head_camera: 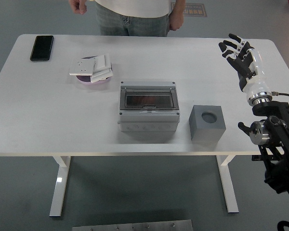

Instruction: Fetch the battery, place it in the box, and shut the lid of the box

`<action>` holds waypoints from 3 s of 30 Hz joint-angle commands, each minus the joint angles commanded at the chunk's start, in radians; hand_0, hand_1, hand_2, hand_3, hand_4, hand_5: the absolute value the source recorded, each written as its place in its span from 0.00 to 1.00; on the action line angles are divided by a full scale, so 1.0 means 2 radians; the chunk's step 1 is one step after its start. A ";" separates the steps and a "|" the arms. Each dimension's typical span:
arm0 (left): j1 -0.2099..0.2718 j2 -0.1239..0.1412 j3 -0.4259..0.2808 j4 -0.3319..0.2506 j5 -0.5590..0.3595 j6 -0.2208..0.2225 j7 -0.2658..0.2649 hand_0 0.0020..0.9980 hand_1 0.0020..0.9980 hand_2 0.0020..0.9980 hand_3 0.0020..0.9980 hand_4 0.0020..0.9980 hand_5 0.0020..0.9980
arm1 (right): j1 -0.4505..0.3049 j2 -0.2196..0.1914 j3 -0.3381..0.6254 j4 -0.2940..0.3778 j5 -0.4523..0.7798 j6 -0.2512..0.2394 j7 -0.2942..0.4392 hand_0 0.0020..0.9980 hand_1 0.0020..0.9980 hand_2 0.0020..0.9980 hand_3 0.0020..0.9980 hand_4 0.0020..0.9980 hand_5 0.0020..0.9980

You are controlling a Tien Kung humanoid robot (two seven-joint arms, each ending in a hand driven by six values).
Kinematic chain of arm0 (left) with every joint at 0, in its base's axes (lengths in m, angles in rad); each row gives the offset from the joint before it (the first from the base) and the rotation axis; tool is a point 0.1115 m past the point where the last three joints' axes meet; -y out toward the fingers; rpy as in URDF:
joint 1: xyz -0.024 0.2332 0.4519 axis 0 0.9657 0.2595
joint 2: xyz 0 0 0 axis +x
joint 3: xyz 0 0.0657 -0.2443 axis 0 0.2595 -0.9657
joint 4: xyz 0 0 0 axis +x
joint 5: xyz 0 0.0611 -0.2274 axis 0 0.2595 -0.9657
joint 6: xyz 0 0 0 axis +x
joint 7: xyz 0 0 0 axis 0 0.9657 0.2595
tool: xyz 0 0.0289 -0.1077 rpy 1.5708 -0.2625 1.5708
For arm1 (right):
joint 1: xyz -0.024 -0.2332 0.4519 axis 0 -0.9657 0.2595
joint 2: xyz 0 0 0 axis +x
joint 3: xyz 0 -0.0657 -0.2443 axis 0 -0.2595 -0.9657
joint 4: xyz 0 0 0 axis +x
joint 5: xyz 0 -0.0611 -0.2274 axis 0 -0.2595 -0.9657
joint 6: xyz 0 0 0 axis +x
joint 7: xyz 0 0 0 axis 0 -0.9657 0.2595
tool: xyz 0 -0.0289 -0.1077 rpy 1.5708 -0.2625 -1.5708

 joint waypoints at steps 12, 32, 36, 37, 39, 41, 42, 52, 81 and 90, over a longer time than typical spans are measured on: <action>0.006 -0.004 0.017 0.001 -0.033 -0.002 -0.015 0.58 0.73 0.65 0.60 0.71 0.24 | -0.002 -0.003 0.004 0.001 -0.003 0.000 -0.001 0.78 0.73 0.74 0.78 0.93 0.35; 0.000 -0.007 0.028 0.003 -0.050 -0.005 -0.024 0.59 0.73 0.65 0.60 0.71 0.24 | -0.003 -0.014 0.026 -0.008 0.074 0.009 0.018 0.78 0.73 0.74 0.78 0.92 0.75; 0.001 -0.007 0.032 0.003 -0.057 -0.005 -0.027 0.59 0.73 0.65 0.60 0.71 0.24 | -0.003 -0.012 0.024 -0.014 0.114 0.012 0.037 0.78 0.73 0.74 0.78 0.92 0.75; 0.001 -0.007 0.033 0.003 -0.059 -0.006 -0.028 0.59 0.73 0.65 0.60 0.71 0.24 | -0.002 -0.012 0.024 -0.015 0.124 0.013 0.042 0.78 0.73 0.73 0.78 0.94 0.90; 0.001 -0.007 0.034 0.004 -0.060 -0.006 -0.029 0.59 0.73 0.65 0.60 0.71 0.24 | -0.002 -0.012 0.025 -0.016 0.137 0.013 0.048 0.78 0.73 0.73 0.78 0.94 0.90; 0.001 -0.007 0.035 0.004 -0.061 -0.006 -0.029 0.59 0.73 0.65 0.60 0.71 0.24 | -0.001 -0.012 0.025 -0.016 0.143 0.013 0.050 0.78 0.73 0.73 0.78 0.94 0.90; 0.001 -0.007 0.035 0.004 -0.061 -0.006 -0.030 0.59 0.73 0.65 0.60 0.71 0.24 | -0.001 -0.012 0.026 -0.016 0.144 0.013 0.051 0.78 0.73 0.73 0.78 0.94 0.90; -0.001 -0.008 0.034 0.004 -0.060 -0.006 -0.030 0.58 0.73 0.64 0.60 0.71 0.24 | -0.001 -0.011 0.030 -0.017 0.143 0.010 0.052 0.76 0.72 0.73 0.77 0.94 0.91; -0.022 0.005 0.004 0.002 0.005 -0.004 -0.003 0.60 0.73 0.65 0.60 0.72 0.25 | -0.010 -0.016 0.058 0.001 0.121 0.009 0.045 0.77 0.72 0.73 0.77 0.94 0.93; -0.033 0.011 -0.011 0.001 0.035 -0.007 0.009 0.61 0.73 0.65 0.60 0.72 0.25 | -0.019 -0.014 0.066 0.010 0.117 0.010 0.044 0.78 0.72 0.73 0.77 0.94 0.94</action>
